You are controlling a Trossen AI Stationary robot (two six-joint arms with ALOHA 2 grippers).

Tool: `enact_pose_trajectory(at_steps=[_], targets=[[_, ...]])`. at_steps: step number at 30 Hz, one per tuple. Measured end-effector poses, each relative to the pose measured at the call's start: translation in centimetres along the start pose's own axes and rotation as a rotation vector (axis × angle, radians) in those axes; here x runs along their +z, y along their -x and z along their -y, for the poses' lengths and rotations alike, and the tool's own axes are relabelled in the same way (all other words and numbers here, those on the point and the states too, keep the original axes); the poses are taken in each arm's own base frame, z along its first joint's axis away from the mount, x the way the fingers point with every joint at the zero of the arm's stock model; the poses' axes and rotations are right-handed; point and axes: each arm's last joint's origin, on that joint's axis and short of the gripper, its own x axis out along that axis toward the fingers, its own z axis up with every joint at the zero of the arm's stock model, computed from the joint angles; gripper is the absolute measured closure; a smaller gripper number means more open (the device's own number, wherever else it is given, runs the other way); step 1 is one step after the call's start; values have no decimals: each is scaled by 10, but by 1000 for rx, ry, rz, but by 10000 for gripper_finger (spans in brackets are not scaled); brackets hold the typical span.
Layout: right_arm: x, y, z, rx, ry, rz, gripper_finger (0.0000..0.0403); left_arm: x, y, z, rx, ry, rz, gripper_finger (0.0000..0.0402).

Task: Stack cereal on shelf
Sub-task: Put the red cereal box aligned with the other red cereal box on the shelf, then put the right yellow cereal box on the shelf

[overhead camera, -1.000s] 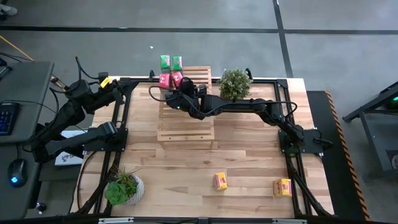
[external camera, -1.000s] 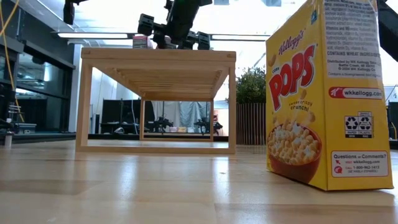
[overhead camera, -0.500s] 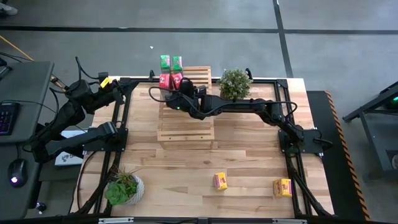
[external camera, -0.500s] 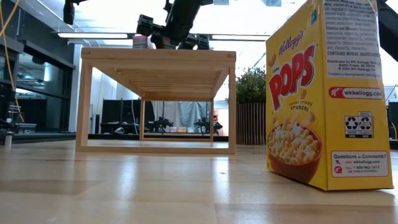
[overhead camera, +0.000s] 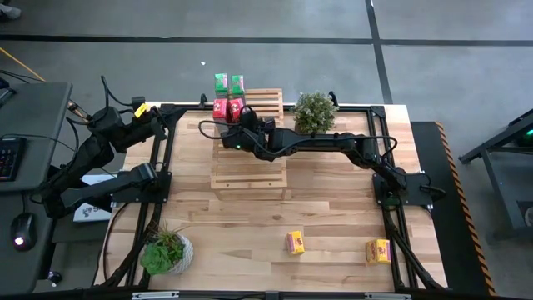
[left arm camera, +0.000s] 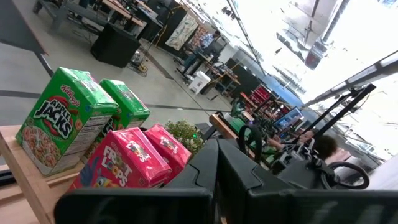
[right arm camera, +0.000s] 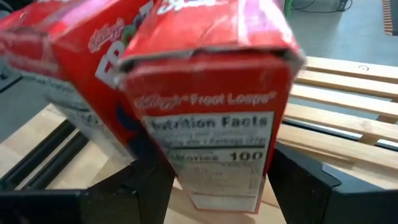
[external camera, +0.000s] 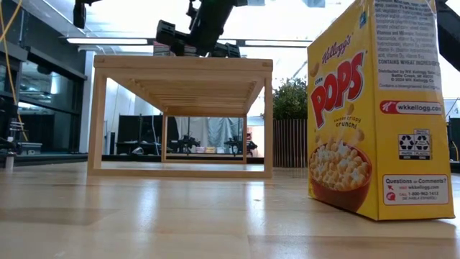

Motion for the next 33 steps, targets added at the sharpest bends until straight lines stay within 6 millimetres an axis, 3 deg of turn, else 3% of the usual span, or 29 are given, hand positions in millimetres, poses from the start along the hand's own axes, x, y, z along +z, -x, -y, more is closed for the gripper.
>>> enact_pose_trajectory(at_steps=[12, 21, 33], targets=[[3, 23, -5, 36, 76, -3, 169, 0, 0, 0, 0, -2, 0, 401], [4, 30, -6, 78, 111, -38, 169, 0, 0, 0, 0, -2, 0, 401], [7, 41, 7, 57, 237, -124, 169, 0, 0, 0, 1, -1, -1, 401]])
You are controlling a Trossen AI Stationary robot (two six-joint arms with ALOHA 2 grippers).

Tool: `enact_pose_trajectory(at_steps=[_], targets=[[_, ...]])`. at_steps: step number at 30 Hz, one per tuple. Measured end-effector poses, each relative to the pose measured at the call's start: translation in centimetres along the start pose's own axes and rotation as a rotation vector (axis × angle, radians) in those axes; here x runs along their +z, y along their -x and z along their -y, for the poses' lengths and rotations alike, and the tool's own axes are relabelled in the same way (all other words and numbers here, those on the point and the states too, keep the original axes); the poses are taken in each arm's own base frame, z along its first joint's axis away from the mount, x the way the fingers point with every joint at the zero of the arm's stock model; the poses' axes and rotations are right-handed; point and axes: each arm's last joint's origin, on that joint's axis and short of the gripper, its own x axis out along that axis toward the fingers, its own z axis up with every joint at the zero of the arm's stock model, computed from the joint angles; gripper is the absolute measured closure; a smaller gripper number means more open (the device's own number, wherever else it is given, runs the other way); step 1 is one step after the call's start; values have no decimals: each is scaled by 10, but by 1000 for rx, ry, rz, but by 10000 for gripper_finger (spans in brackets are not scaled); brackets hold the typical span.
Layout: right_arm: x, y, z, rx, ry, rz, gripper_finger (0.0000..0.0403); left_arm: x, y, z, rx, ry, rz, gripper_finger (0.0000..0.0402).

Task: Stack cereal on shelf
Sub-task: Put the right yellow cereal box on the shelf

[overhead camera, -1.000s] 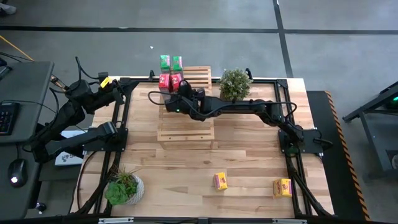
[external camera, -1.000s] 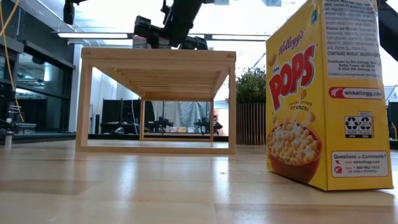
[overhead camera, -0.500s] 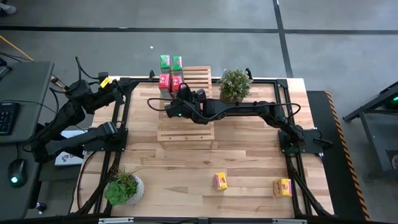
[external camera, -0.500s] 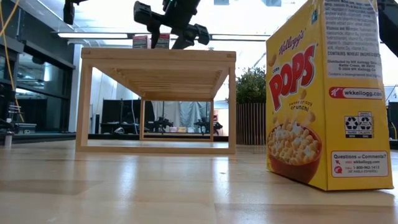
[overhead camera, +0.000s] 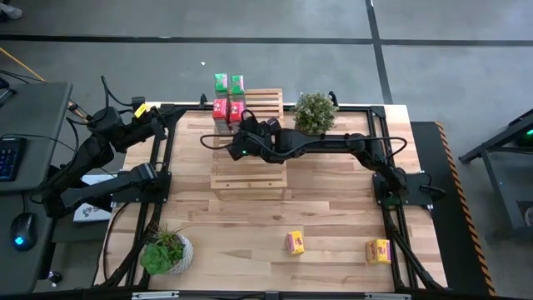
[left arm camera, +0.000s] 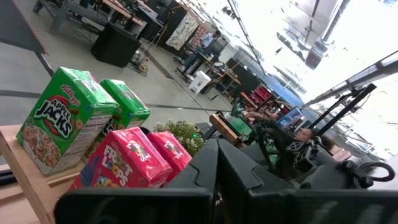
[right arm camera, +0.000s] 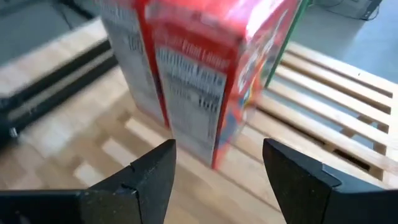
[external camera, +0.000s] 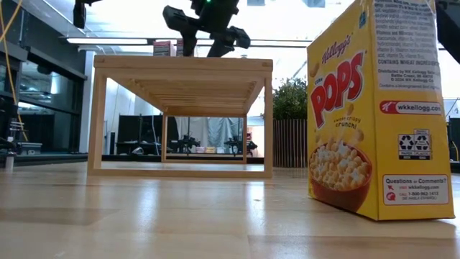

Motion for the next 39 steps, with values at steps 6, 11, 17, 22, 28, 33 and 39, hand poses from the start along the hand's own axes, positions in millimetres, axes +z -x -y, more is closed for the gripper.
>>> enact_pose_trajectory(at_steps=[6, 11, 17, 22, 28, 33, 39], targets=[[-7, 4, 4, 38, 150, -107, 169, 0, 0, 0, 2, 0, -2, 402], [-11, 19, 9, 77, 349, -196, 188, 0, 0, 0, 2, 0, -3, 401], [-17, 47, 25, 57, 534, -326, 287, -1, 0, 0, 5, -1, -6, 401], [-19, 65, 35, 35, 603, -387, 391, -1, 0, 0, 5, -1, -6, 402], [-17, 84, 46, 48, 633, -436, 389, -1, 0, 0, -9, -1, -16, 402], [-18, 102, 64, 47, 590, -447, 398, -1, 0, 0, -12, -1, -18, 402], [-68, 142, 121, 77, 340, -404, 402, -1, 0, 1, -30, -2, -31, 402]])
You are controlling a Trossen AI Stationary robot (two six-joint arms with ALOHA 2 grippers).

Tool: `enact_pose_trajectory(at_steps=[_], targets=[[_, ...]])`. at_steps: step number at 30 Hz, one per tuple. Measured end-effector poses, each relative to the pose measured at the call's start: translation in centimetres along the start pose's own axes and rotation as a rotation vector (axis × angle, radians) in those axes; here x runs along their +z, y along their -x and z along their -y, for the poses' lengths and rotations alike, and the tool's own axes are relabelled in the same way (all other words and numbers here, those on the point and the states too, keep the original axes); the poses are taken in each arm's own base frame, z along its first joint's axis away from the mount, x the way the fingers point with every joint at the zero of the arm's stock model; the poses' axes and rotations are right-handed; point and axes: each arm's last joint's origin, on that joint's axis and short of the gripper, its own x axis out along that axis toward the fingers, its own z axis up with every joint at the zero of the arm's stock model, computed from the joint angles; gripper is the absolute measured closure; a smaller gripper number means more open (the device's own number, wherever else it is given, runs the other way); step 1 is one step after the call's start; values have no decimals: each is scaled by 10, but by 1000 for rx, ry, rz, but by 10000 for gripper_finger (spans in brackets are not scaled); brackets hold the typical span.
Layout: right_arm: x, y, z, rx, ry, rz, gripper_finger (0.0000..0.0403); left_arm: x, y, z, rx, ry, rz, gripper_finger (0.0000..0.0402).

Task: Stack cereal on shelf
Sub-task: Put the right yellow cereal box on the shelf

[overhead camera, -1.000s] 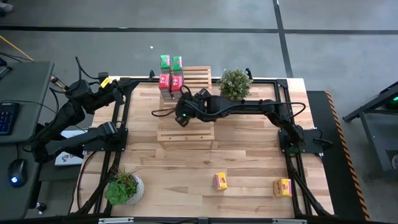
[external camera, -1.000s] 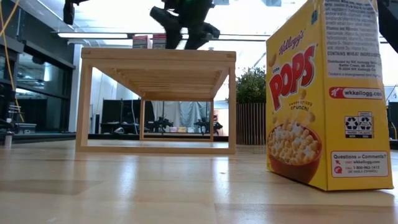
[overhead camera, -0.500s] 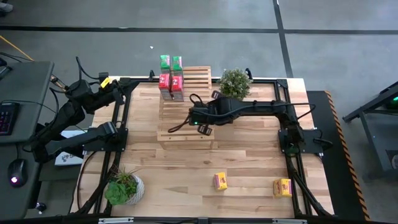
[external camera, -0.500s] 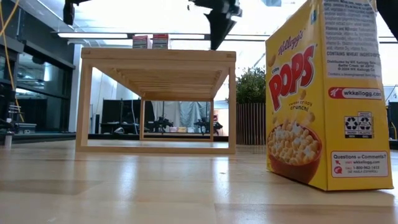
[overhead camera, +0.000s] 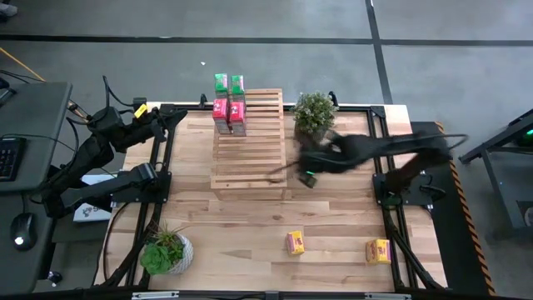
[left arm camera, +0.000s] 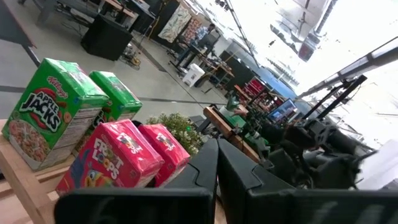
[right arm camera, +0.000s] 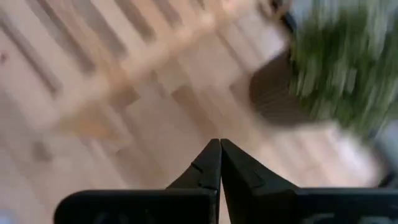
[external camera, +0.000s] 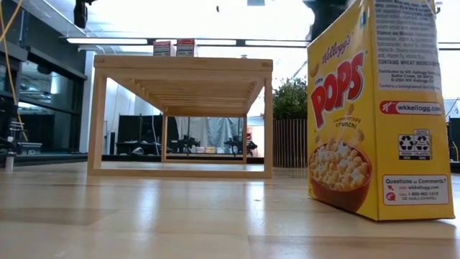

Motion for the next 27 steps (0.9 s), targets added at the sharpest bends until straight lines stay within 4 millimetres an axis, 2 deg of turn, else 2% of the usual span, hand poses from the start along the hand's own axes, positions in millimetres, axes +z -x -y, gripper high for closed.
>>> enact_pose_trajectory(at_steps=[3, 5, 8, 11, 16, 20, 23, 27], targets=[[-51, 8, 23, 104, -205, 71, 402, 0, 0, 0, 0, -15, 1, 401], [-78, 12, 34, 231, -340, 153, 402, 0, 0, 0, 0, -16, 1, 402], [-104, 17, 44, 485, -487, 319, 402, 1, 0, 1, -11, -17, 14, 401], [-118, 18, 51, 708, -601, 498, 402, 5, 0, 4, -38, -20, 48, 401], [-128, 18, 60, 921, -666, 713, 402, 12, -3, 13, -142, 10, 112, 402], [-126, 27, 65, 936, -636, 771, 396, 16, -11, 22, -239, 23, 143, 401], [-117, 46, 70, 983, -579, 792, 359, 14, -20, 26, -265, 30, 137, 402], [-104, 71, 76, 954, -492, 721, 272, 10, -33, 27, -238, 23, 124, 402]])
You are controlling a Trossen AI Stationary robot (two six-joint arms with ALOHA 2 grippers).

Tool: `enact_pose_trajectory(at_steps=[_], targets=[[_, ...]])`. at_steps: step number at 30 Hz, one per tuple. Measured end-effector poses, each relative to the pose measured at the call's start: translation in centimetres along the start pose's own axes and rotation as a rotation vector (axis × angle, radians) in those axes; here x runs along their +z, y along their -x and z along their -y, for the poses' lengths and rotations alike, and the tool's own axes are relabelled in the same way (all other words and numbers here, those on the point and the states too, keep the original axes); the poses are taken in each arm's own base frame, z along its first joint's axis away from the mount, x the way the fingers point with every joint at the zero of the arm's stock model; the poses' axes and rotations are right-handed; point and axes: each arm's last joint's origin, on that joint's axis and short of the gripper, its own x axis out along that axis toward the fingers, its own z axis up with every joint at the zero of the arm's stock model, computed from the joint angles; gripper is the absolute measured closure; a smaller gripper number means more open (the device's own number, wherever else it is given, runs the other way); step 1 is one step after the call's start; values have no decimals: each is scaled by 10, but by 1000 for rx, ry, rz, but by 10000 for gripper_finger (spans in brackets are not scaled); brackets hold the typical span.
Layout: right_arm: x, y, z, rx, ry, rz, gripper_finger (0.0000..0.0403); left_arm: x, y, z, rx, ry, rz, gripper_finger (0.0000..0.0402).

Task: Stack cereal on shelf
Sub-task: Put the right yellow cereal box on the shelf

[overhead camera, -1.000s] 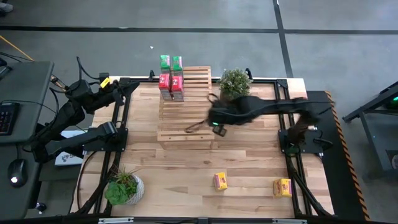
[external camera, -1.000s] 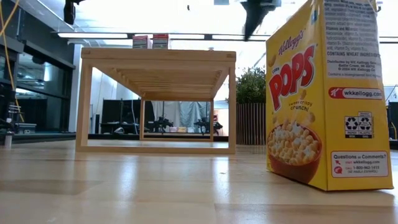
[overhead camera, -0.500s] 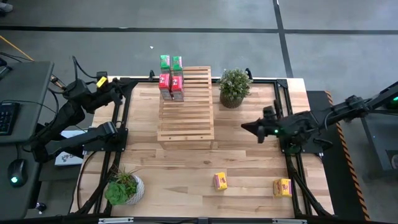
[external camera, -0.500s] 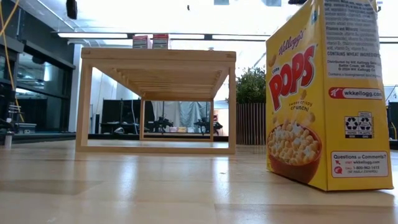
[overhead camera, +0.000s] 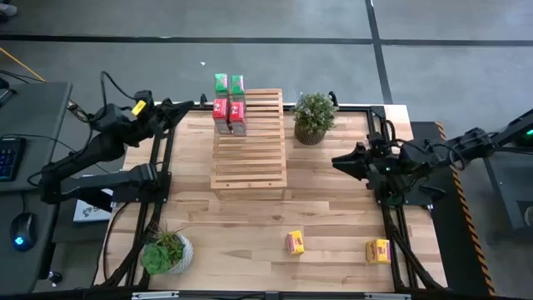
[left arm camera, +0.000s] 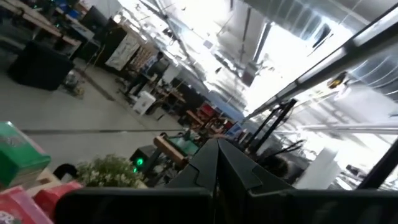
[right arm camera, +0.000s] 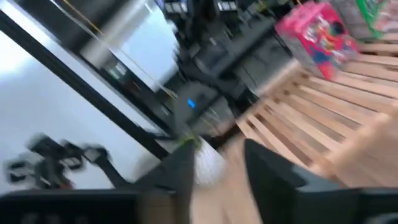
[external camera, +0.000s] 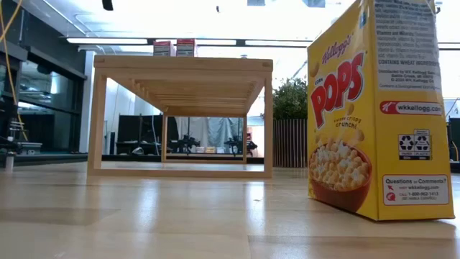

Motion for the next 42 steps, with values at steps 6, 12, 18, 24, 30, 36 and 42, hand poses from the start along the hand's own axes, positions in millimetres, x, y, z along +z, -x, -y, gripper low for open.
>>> enact_pose_trajectory(at_steps=[6, 12, 18, 24, 30, 36, 42], targets=[[19, -11, -29, -178, 36, -356, 139, -10, -14, -5, 20, 0, -67, 402], [9, -27, -46, -449, -67, -919, 92, -14, -18, -5, -48, 1, -140, 401], [-38, -24, -56, -821, -213, -1231, 91, -12, -12, 0, -128, 0, -171, 401], [-91, -8, -68, -1117, -457, -1186, 91, -6, 1, 6, -195, -6, -162, 402], [-134, 14, -67, -1324, -633, -1051, 91, -1, 13, 11, -220, -10, -135, 402], [-164, 20, -56, -1331, -661, -1094, 91, 4, 22, 14, -243, -15, -107, 401], [-182, 16, -39, -1322, -669, -1096, 91, 4, 23, 15, -244, -13, -103, 401]])
